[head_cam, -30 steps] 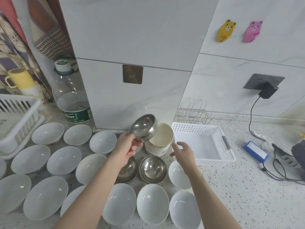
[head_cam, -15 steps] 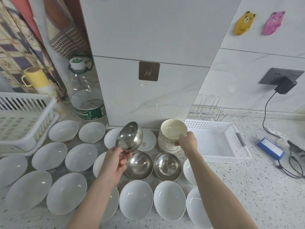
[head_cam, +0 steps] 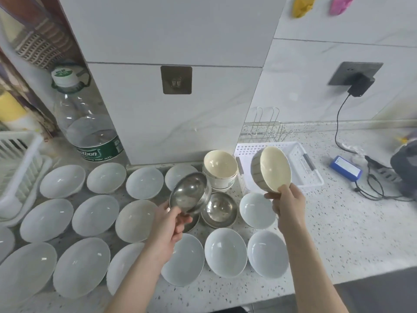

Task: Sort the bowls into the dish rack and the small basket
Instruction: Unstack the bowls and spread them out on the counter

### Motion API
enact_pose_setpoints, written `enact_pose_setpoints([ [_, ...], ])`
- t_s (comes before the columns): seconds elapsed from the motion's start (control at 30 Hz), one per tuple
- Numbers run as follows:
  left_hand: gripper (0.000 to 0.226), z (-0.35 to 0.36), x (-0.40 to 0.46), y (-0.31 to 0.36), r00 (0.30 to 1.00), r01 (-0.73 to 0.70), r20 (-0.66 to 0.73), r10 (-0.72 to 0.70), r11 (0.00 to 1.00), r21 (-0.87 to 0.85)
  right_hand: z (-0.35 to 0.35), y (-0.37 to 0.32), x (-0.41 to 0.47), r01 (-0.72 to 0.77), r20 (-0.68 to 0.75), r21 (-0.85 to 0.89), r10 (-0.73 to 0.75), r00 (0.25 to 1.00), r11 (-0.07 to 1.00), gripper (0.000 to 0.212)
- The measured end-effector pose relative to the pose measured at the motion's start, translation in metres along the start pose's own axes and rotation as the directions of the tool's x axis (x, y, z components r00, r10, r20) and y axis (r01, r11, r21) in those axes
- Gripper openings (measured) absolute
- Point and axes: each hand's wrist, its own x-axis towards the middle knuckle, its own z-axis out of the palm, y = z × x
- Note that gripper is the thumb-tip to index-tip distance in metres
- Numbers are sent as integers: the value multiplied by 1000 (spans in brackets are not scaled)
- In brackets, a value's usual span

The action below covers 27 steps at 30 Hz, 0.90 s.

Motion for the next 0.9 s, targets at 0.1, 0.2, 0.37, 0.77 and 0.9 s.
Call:
enact_pose_setpoints([
  [0.1, 18, 20, -2, -9, 999, -4, 34, 3, 999, 38, -47, 15, -9, -32, -136, 56, 40, 990, 998, 14],
  [0.2, 13, 42, -7, -22, 998, 14, 58, -18, 998, 65, -89, 30, -7, -82, -224, 61, 94, 970, 995, 14],
  [0.37, 14, 85, -15, -49, 1000, 11, 17, -11, 999, 47, -140, 52, 16, -164, -234, 5, 161, 959, 986, 23],
  [0.77, 14, 179, -31, -105, 984, -70, -170, 62, 997, -42, -177, 62, 82, -48, 189, -436, 144, 971, 899, 46],
  [0.9, 7, 191, -38, -110, 976, -108, -196, 99, 994, -35, -164, 61, 94, 19, 316, -489, 157, 936, 872, 49],
])
